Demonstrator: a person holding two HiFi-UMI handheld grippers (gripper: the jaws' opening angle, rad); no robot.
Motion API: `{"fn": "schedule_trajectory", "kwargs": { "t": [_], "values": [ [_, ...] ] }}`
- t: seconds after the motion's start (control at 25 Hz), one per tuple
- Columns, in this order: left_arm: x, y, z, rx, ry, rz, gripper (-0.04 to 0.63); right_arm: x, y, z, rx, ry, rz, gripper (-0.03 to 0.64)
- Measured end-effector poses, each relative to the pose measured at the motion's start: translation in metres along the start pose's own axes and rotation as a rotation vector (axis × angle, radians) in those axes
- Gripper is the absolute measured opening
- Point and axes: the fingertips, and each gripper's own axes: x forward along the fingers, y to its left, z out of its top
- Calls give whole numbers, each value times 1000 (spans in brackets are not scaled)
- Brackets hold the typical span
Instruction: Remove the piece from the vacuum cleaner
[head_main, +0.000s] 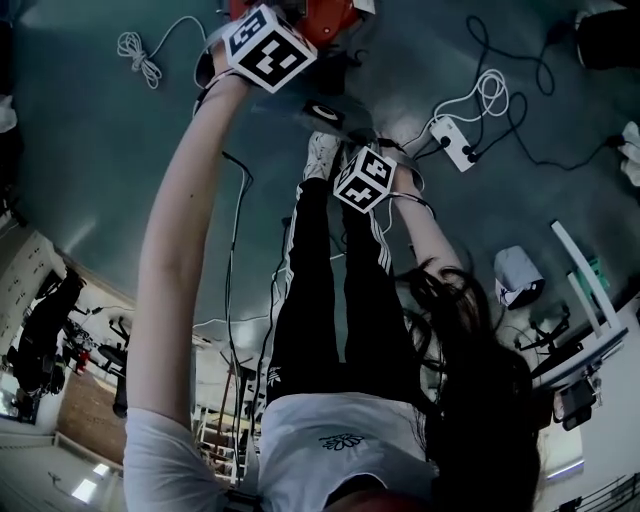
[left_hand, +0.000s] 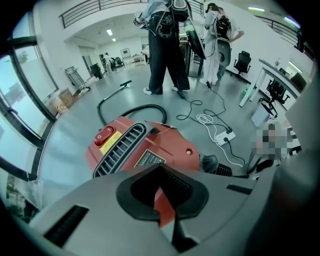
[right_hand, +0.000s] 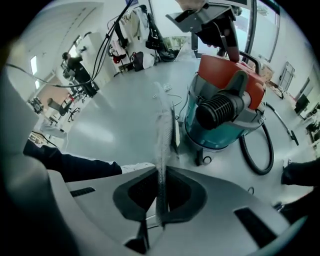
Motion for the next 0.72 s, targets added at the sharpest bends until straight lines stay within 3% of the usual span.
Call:
{"fn": "schedule_trajectory", "kwargs": {
  "t": [0.2, 0.28, 0.4, 0.6, 0.72],
  "values": [
    [0, -1, 2, 13, 11, 0, 3, -2, -16, 6, 13, -16, 3, 25],
    [-2, 2, 0, -27, 6, 4, 3, -3, -20, 9, 47, -28, 6, 25],
    [-6, 6, -5, -229, -82, -5, 3, -7, -26, 11, 145, -57, 8, 25],
    [-33, -7, -33, -741, -411, 42, 3, -14, -28, 13, 201, -105, 1, 25],
    [-50, -35, -59, -902, -487, 70, 3, -20, -26, 17, 176, -124, -1, 25]
  ]
}}
